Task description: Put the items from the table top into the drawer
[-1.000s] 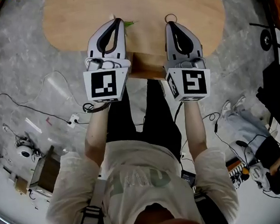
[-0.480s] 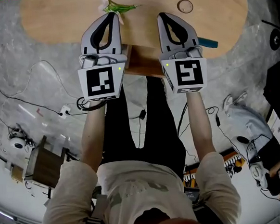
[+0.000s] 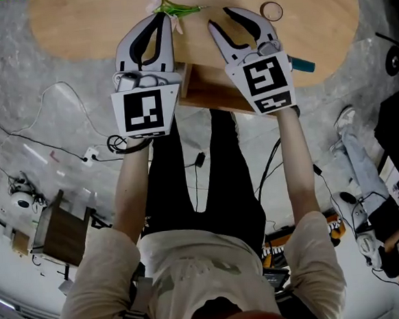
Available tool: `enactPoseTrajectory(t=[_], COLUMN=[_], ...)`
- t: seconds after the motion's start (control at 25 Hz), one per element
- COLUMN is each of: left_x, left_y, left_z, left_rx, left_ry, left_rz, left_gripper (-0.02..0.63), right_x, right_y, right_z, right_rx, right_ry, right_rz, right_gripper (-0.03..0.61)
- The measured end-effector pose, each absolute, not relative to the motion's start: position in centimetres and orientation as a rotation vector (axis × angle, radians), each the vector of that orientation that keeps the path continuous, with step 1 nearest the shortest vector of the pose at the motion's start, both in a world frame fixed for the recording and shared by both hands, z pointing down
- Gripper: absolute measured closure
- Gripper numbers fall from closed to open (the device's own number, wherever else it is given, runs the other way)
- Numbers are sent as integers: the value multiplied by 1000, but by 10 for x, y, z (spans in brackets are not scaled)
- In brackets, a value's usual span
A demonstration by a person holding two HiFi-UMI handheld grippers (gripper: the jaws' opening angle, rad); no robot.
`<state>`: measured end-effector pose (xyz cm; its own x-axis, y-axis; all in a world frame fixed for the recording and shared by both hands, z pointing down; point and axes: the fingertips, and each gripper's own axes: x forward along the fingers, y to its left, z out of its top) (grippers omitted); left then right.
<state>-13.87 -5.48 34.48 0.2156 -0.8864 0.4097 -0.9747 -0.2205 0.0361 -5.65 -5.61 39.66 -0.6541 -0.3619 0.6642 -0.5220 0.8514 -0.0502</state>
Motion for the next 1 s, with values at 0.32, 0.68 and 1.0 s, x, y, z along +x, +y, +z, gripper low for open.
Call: enactPoseTrajectory(t=[0.32, 0.68, 1.0], left_x=[-159, -189, -198], left_y=[-48, -33, -30], left_z=[353, 372, 374], left_rx=[2174, 2057, 2055], left_ry=[-1769, -1775, -1772], left_rz=[444, 535, 559], left_gripper=[607, 607, 607], right_x=[-106, -123, -126], right_y=[-50, -51, -51], right_z=[461, 503, 511], right_rx=[-10, -261, -349], right_ry=[-2091, -1868, -1762], right_rz=[-67, -204, -202], right_gripper=[345, 396, 396])
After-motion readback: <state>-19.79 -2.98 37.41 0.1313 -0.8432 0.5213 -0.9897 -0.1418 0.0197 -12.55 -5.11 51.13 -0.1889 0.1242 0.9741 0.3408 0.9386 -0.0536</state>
